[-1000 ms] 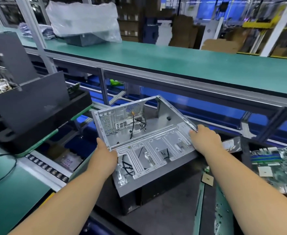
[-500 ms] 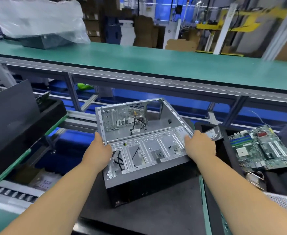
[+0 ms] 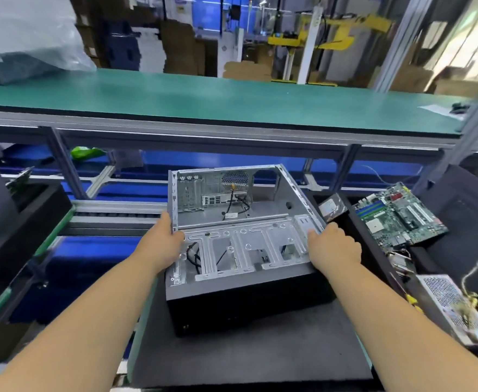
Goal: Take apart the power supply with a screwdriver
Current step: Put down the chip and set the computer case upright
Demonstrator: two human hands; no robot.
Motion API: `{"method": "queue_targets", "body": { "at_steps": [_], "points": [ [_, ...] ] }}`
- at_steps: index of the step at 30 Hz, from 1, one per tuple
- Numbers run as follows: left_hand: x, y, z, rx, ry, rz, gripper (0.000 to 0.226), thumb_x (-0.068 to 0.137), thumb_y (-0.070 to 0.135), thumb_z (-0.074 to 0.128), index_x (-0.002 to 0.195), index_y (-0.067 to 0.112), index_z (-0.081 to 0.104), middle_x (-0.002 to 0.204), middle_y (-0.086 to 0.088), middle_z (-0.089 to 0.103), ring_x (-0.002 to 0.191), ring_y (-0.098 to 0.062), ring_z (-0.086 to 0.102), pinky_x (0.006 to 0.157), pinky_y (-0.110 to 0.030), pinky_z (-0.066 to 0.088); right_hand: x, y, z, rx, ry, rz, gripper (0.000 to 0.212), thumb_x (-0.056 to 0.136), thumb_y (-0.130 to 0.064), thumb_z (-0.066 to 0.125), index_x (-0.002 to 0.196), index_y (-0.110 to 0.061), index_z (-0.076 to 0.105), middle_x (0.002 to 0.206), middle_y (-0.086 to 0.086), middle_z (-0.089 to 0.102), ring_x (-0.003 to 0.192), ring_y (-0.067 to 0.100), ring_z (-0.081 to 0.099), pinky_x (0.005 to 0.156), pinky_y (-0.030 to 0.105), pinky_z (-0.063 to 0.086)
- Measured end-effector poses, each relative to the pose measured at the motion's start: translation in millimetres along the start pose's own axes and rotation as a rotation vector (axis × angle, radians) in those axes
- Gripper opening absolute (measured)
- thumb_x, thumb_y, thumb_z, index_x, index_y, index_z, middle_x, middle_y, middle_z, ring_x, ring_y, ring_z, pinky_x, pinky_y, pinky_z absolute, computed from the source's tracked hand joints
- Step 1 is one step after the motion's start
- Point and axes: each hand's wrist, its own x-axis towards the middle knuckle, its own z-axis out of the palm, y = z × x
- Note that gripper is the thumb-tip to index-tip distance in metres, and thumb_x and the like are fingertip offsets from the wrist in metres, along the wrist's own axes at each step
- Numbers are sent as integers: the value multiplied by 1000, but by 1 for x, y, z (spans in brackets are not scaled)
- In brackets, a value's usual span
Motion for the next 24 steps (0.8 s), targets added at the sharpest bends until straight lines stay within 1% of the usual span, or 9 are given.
{"method": "queue_targets", "body": {
  "at_steps": [4, 7, 9, 12, 15, 18, 20, 22, 24],
  "points": [
    [7, 0, -8, -32, -53, 16, 50, 98, 24, 47, 145, 33, 32, 120, -5, 60, 99, -29, 56, 81, -39, 46, -5, 3, -3, -25, -30, 2, 54, 100, -53, 35, 124, -6, 43, 135, 18, 54, 121, 38, 53, 95, 43, 39],
    [8, 1, -10, -114, -73, -7, 53, 99, 23, 48, 147, 39, 31, 120, 3, 61, 100, -23, 59, 83, -37, 45, 1, 7, -8, 4, -90, -6, 54, 99, -54, 36, 121, -6, 41, 130, 18, 56, 117, 37, 56, 86, 43, 40],
    [8, 2, -10, -215, -71, -48, 54, 98, 21, 51, 145, 42, 35, 114, 6, 64, 96, -20, 62, 81, -37, 49, 8, 9, -13, 34, -141, -12, 54, 99, -54, 35, 124, -6, 41, 129, 18, 57, 115, 36, 57, 82, 42, 41],
    [7, 6, -8, -333, -39, -138, 47, 96, 20, 55, 138, 38, 45, 110, 6, 65, 96, -24, 65, 87, -43, 55, 19, 9, -23, 62, -235, -21, 65, 102, -56, 28, 138, -4, 43, 137, 17, 54, 124, 35, 53, 96, 43, 43],
    [7, 9, -5, -347, -25, -222, 40, 96, 33, 58, 135, 29, 49, 116, 0, 64, 102, -26, 63, 95, -48, 51, 31, 7, -30, 113, -326, -32, 71, 102, -57, 27, 146, -4, 42, 143, 17, 52, 130, 33, 49, 105, 42, 40],
    [9, 16, -3, -354, -29, -259, 43, 96, 38, 59, 136, 26, 49, 106, 5, 62, 96, -20, 61, 84, -40, 52, 42, 1, -34, 191, -396, -47, 75, 101, -60, 30, 154, -6, 31, 157, 13, 36, 140, 33, 39, 112, 41, 34],
    [11, 21, -4, -335, -16, -275, 46, 96, 41, 59, 138, 24, 48, 104, 7, 59, 93, -16, 58, 83, -39, 50, 50, -4, -34, 223, -425, -53, 76, 100, -61, 33, 155, -8, 26, 160, 11, 32, 140, 33, 39, 106, 39, 35],
    [14, 24, -5, -308, -7, -310, 50, 94, 44, 59, 138, 23, 48, 118, -1, 59, 105, -26, 58, 96, -48, 50, 57, -10, -33, 254, -438, -50, 78, 100, -61, 35, 156, -8, 24, 159, 12, 33, 137, 33, 43, 94, 37, 38],
    [19, 26, -5, -286, 7, -341, 51, 94, 46, 59, 138, 21, 49, 124, -4, 58, 108, -30, 57, 98, -48, 49, 64, -15, -32, 264, -445, -57, 77, 99, -60, 38, 155, -8, 26, 156, 13, 37, 130, 33, 47, 90, 36, 38]
  ]
}}
